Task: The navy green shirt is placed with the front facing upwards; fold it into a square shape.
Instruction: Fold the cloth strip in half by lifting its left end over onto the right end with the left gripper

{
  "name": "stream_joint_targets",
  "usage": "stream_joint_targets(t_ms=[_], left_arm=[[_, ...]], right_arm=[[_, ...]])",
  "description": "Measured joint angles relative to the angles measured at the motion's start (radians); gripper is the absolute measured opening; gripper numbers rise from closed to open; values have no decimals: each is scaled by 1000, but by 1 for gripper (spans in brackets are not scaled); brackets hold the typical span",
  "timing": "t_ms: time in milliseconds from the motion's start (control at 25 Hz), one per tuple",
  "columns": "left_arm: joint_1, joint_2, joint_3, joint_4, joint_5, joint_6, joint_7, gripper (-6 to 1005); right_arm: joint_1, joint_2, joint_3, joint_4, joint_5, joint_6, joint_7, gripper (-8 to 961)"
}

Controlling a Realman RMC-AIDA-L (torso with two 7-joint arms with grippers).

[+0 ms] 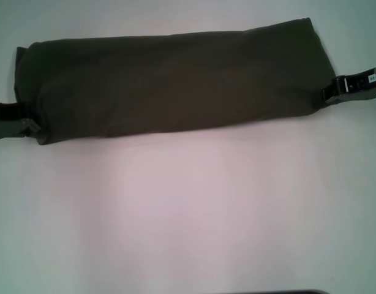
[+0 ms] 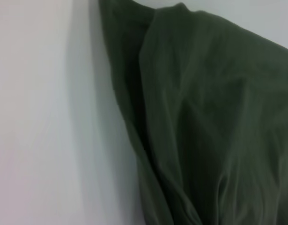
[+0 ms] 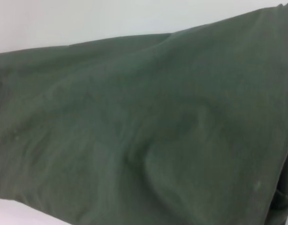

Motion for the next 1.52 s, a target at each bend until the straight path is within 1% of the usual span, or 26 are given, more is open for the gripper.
stream_joint_targets(t_ms=[160,440,680,800,1080,1240,1520], left_arm=[[-3,1,0,2,3,14,9,16],[8,5,0,-3,5,108,47,17],[34,9,7,-11,13,196,74,17],[60,4,15,-43,16,250,77,16],[86,-7,30,-94,56,340,80,16],[101,-12,30,-106,83,360,80,16],[121,-13,29,-107,103,382,84,17]], right_arm=[[-1,-1,-3,-2,0,-21,5,38],[-6,-5,-11,-4,-24,-122,6,44],[-10,9,-14,-4,-123,-223,-1,49],[-19,11,-14,-4,-145,-258,-5,52],[-60,11,-21,-51,-148,-325,-14,58],[-80,11,-26,-58,-150,-362,-27,62],[-105,11,-29,-80,-186,-407,-32,68]])
